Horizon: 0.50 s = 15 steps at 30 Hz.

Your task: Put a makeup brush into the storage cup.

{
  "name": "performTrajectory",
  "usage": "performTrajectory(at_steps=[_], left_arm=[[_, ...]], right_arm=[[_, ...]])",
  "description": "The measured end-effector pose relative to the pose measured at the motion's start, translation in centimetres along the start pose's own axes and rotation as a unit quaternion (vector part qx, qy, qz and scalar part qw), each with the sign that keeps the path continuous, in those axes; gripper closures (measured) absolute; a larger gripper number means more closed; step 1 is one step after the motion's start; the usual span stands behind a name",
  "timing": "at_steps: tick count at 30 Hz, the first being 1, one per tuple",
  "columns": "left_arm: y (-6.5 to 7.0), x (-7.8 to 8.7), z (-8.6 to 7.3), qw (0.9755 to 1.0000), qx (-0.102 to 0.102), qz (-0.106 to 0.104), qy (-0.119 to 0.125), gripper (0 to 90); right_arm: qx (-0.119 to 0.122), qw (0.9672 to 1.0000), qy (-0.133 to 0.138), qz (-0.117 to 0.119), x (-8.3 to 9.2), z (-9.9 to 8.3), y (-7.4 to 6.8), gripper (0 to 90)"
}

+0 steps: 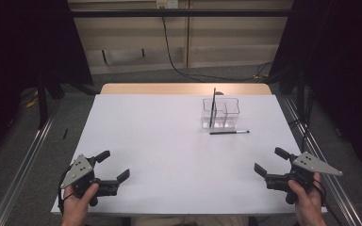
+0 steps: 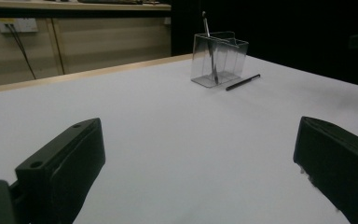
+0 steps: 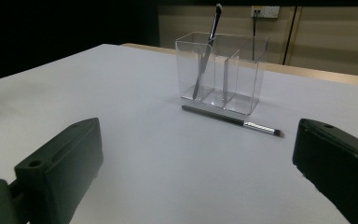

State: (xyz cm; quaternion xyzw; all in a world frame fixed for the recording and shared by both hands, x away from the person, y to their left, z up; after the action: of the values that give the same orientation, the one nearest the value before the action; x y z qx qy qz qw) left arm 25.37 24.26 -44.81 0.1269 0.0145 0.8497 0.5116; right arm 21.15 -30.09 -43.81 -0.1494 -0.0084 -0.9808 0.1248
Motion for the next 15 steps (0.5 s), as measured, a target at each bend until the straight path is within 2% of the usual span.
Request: performTrajectory(at_steps=[5,7,13,15], left_arm=[[0.1,0.3,0.1,1.0,-0.004,-0.002,0.003,2.2],[0.2,0.3,0.3,1.0,-0.007,-0.001,0.002,2.2],[0.5,-0.1,0.2,0.9999,-0.013,-0.007,-0.008,2.2],[0.5,-0.2,0.2,0.9999,-0.009,-0.005,-0.005,2.2]], right_arm=[[0.001,0.9999,0.011,0.002,-0.3,0.7,0.1,1.2],[0.008,0.9998,0.014,0.01,-0.6,1.1,0.0,4.9],[0.015,0.9995,0.013,0.023,-1.7,1.8,0.0,3.1],[0.016,0.9995,0.013,0.024,-2.1,2.1,0.3,2.7]])
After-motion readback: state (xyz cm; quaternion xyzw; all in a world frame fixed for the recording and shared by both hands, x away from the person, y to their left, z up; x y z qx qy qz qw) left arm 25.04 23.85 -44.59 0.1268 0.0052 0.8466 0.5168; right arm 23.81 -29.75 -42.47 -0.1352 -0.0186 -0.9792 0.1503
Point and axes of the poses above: each handheld gripper's, and its own axes: x roughly backward along the jaws, z roughly out of its top, y roughly to its right, the point moved 2 cm from there along -x, roughly forward along the jaws, and after that the axes turned 15 degrees about -z, right-handed, at the moved point
